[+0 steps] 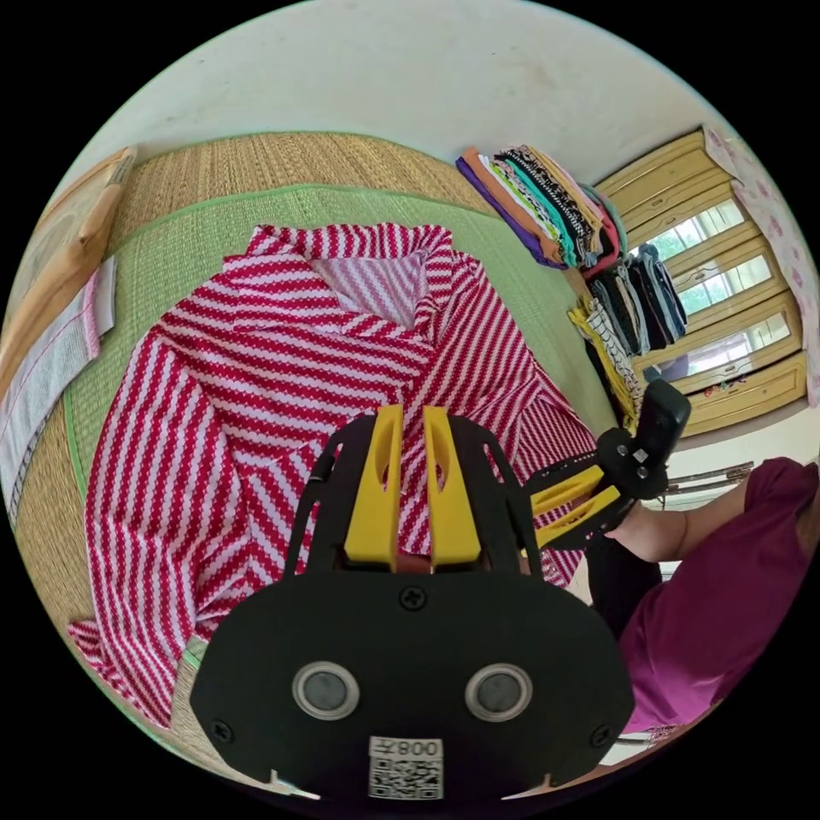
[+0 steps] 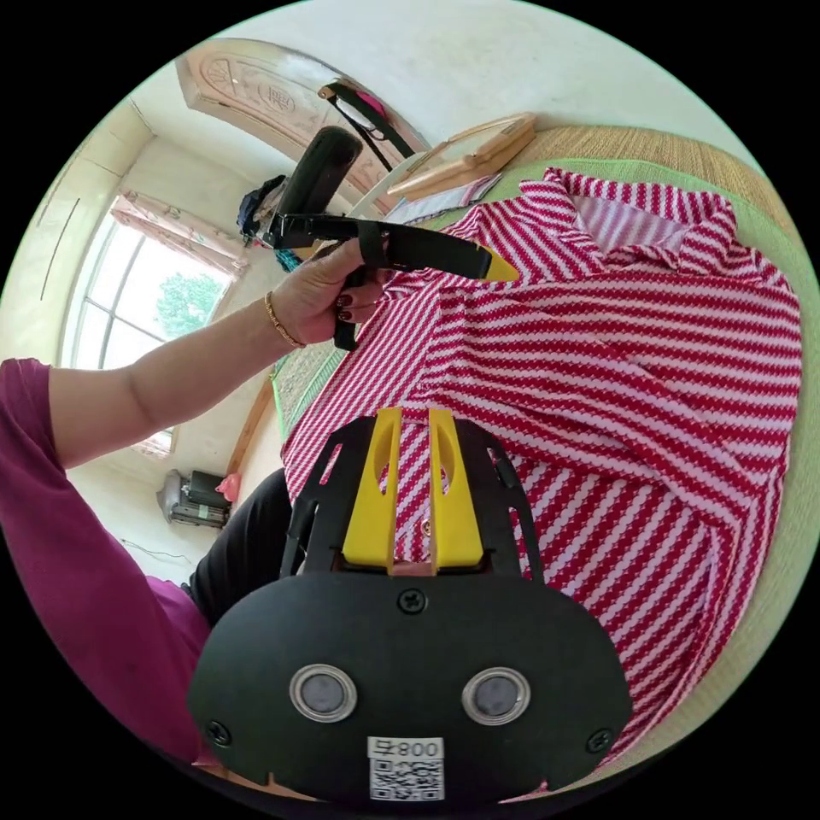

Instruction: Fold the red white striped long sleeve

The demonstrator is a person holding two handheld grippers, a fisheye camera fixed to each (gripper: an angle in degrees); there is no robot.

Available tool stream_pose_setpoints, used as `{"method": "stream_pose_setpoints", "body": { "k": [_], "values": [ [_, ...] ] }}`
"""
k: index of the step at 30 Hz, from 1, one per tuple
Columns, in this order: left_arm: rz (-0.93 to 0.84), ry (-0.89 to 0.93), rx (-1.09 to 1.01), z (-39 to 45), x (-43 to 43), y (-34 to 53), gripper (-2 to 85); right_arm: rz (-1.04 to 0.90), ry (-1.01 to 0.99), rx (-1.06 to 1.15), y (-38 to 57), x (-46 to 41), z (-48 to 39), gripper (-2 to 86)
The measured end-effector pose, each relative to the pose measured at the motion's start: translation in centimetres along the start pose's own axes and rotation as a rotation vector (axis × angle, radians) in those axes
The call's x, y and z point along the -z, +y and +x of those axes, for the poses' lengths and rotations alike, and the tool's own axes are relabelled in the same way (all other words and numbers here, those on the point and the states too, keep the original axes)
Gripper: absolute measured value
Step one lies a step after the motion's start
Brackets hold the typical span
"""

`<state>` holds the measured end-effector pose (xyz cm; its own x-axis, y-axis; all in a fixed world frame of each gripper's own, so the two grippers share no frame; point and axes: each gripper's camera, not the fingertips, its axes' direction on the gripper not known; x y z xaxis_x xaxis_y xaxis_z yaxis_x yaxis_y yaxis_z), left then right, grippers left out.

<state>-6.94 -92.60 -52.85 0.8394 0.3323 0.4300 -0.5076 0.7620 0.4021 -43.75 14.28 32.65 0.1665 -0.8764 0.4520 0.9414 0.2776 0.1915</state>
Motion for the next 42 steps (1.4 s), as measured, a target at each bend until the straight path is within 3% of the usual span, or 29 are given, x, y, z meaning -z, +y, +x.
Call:
{"method": "stream_pose_setpoints", "body": {
  "k": [4,14,20,27,31,42],
  "values": [
    [-0.053,-0.033,-0.002,0.5,-2.3,-0.5,1.1,-0.063,0.087,0.031,-0.9,-1.3,-1.2,4.6],
    [-0.003,-0.040,0.033,1.9,-5.1,-0.6,0.7,-0.061,0.021,0.009,0.8,0.2,-2.1,1.9],
    [0.115,-0.013,0.037,4.2,-5.6,-0.9,2.3,0.005,0.014,-0.003,2.8,3.6,-2.8,2.2],
    [0.110,0.077,-0.137,11.3,-10.1,-6.9,4.4,0.134,0.392,-0.093,7.4,10.6,-1.4,5.4],
    [0.095,0.102,-0.183,14.3,-13.4,-11.3,5.4,0.070,0.621,-0.110,9.2,10.7,-0.8,7.0],
    [-0.018,-0.011,-0.236,20.3,-20.6,-18.9,1.5,0.053,0.702,-0.113,13.4,10.5,1.8,3.7]
  ]
}}
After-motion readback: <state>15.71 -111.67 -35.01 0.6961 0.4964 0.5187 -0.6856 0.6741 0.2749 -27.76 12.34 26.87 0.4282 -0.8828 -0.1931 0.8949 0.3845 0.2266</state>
